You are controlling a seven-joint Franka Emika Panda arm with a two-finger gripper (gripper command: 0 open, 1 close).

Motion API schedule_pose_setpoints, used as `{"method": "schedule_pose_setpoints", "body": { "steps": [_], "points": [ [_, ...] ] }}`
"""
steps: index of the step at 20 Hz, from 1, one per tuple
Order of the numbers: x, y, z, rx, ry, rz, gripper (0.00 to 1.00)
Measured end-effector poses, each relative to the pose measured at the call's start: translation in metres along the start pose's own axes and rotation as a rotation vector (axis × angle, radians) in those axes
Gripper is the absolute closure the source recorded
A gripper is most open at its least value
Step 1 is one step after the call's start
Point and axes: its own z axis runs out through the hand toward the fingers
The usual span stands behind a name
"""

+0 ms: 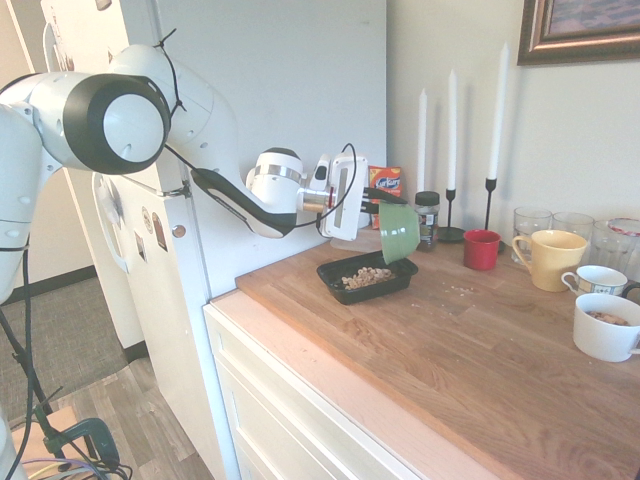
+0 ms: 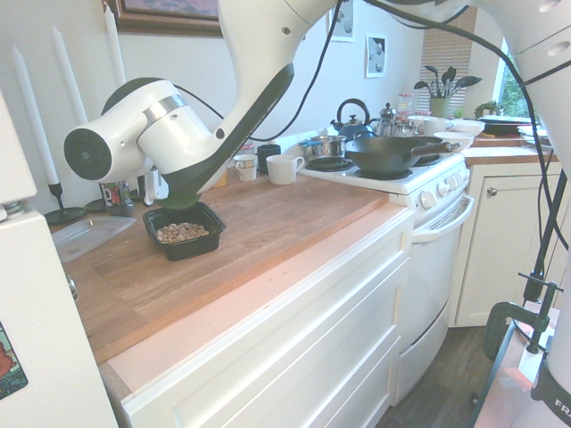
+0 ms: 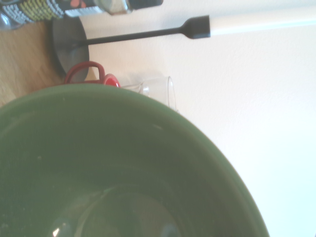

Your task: Pour the cereal into the box

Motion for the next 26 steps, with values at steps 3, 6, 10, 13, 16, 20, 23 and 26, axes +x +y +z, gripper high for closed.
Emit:
{"method": "schedule_pose_setpoints", "body": {
  "steps": [3,6,10,13,16,20,23,26],
  "points": [
    [0.004,0.003,-0.001,0.013,-0.083,0.066,1.0],
    [0.024,0.013,-0.003,0.038,-0.217,0.182,1.0],
    [0.057,0.038,0.001,0.083,-0.415,0.331,1.0],
    [0.064,0.063,0.025,0.128,-0.607,0.41,1.0],
    [0.063,0.091,0.055,0.192,-0.791,0.478,1.0],
    [0.062,0.131,0.083,0.332,-1.012,0.563,1.0],
    [0.051,0.152,0.1,0.44,-1.166,0.639,1.0],
    [0.029,0.172,0.126,0.539,-1.301,0.718,1.0]
  ]
}}
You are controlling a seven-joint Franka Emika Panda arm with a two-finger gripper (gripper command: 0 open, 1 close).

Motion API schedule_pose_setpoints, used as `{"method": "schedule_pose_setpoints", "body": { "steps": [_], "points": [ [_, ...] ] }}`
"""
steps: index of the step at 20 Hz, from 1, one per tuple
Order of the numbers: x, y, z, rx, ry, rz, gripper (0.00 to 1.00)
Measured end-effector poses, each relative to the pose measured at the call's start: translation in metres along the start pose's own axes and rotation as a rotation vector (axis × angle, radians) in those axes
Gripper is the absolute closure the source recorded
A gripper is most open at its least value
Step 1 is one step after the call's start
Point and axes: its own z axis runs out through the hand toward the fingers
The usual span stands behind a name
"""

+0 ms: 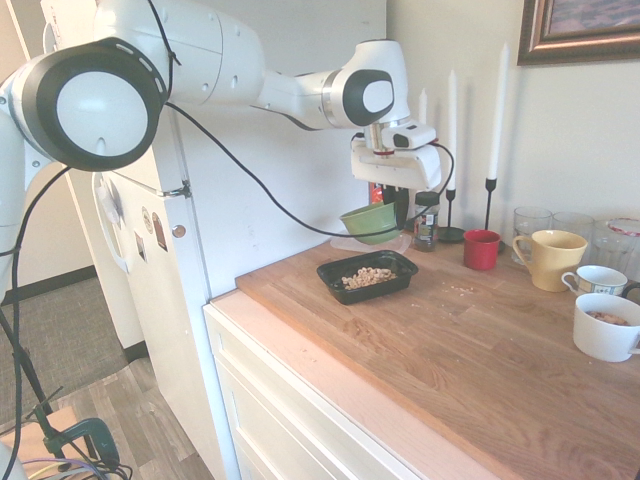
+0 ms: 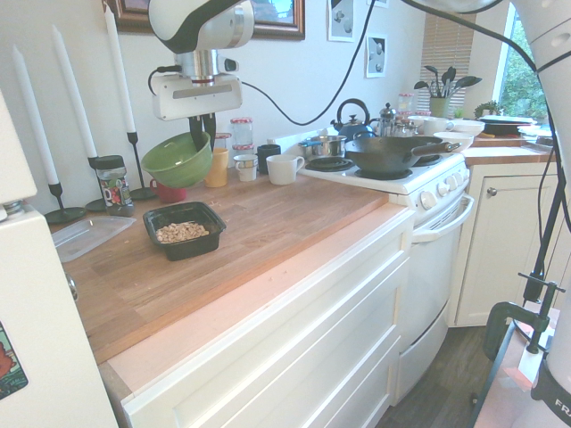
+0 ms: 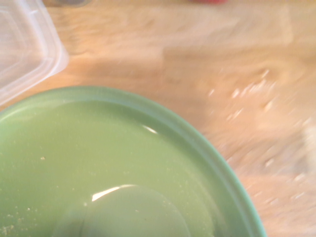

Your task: Pour the cereal into the box

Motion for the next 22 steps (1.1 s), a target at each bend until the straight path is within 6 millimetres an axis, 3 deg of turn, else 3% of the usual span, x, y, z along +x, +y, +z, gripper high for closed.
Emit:
{"method": "schedule_pose_setpoints", "body": {
  "steps": [6,14,17,22],
  "points": [
    [0.054,0.076,0.019,0.18,-0.242,0.132,1.0],
    [0.1,0.149,0.052,0.212,-0.269,0.184,1.0],
    [0.116,0.164,0.073,0.174,-0.214,0.197,1.0],
    [0.127,0.172,0.112,0.124,-0.164,0.198,1.0]
  ]
}}
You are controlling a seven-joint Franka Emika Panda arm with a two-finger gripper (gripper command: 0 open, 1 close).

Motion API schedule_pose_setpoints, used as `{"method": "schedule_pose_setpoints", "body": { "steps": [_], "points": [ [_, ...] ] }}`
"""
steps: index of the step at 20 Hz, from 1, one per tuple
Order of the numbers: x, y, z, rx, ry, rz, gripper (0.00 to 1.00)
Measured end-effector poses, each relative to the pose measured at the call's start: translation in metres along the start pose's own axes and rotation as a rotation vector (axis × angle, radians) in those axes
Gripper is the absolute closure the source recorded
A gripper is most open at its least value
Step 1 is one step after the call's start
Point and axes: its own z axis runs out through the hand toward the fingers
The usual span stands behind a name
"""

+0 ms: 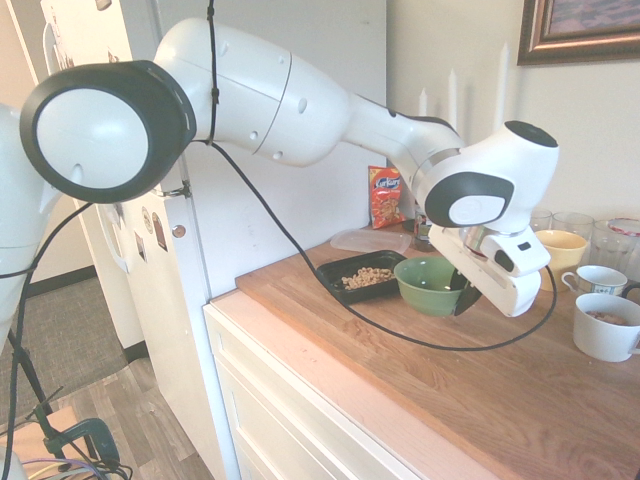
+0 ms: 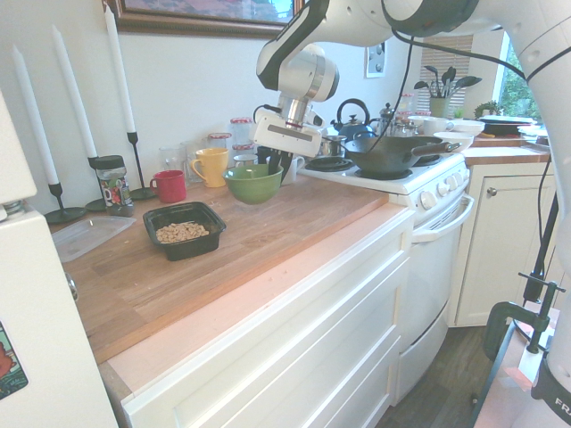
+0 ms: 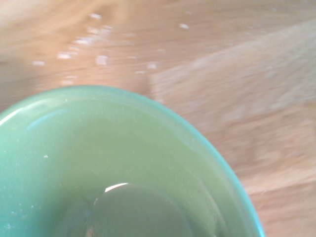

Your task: Pour the cereal into the box

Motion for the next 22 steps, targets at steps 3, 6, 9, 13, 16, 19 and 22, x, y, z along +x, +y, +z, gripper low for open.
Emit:
{"method": "schedule_pose_setpoints", "body": {
  "steps": [3,6,9,13,16,19,22],
  "points": [
    [0.009,0.006,0.014,-0.018,0.018,0.0,1.0],
    [0.016,0.007,0.016,-0.015,0.025,-0.008,1.0],
    [0.022,0.006,0.016,-0.014,0.026,-0.012,0.0],
    [0.024,0.009,0.017,-0.015,0.021,-0.011,0.0],
    [0.026,0.011,0.016,-0.016,0.022,-0.02,0.0],
    [0.029,0.015,0.014,-0.036,0.036,-0.031,0.0],
    [0.029,0.014,0.008,-0.086,0.077,-0.082,0.0]
  ]
}}
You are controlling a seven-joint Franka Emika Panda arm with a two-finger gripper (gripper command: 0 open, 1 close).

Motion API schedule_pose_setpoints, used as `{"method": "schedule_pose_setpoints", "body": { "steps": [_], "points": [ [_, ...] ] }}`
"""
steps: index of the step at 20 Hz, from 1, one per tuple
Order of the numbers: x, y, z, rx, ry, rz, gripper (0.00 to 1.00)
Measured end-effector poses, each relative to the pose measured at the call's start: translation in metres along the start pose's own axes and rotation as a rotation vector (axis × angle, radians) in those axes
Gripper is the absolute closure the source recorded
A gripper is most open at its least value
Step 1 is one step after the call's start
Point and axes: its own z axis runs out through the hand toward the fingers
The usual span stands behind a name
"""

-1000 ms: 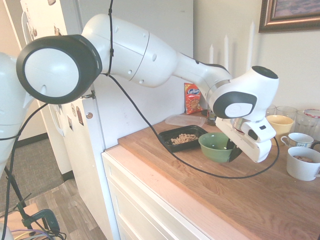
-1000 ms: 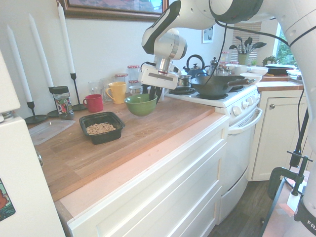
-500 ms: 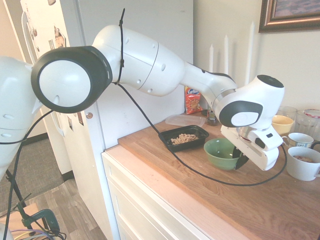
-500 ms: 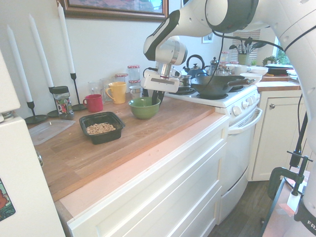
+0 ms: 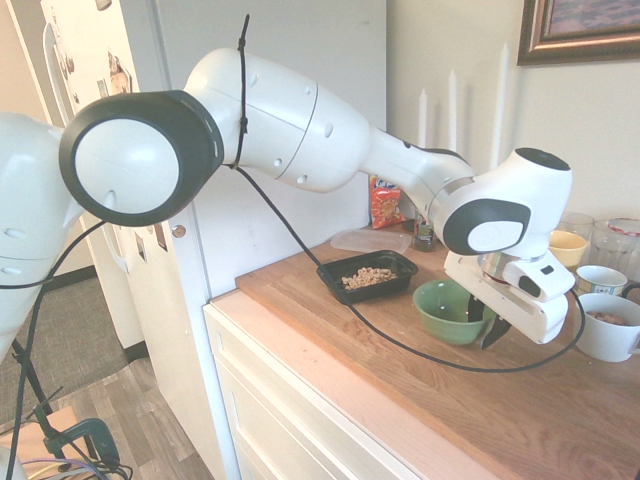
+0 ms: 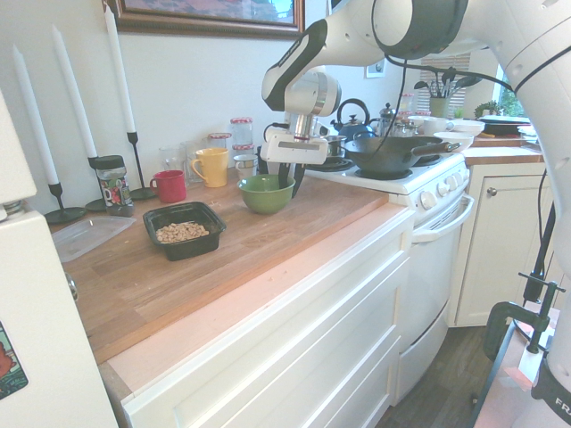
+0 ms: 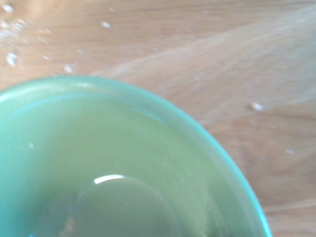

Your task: Pour the cereal into the box

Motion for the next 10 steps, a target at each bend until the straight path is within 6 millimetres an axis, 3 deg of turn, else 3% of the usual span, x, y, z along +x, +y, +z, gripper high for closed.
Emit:
{"method": "schedule_pose_setpoints", "body": {
  "steps": [10],
  "points": [
    [-0.011,-0.013,-0.074,-0.086,0.163,-0.12,0.0]
  ]
}}
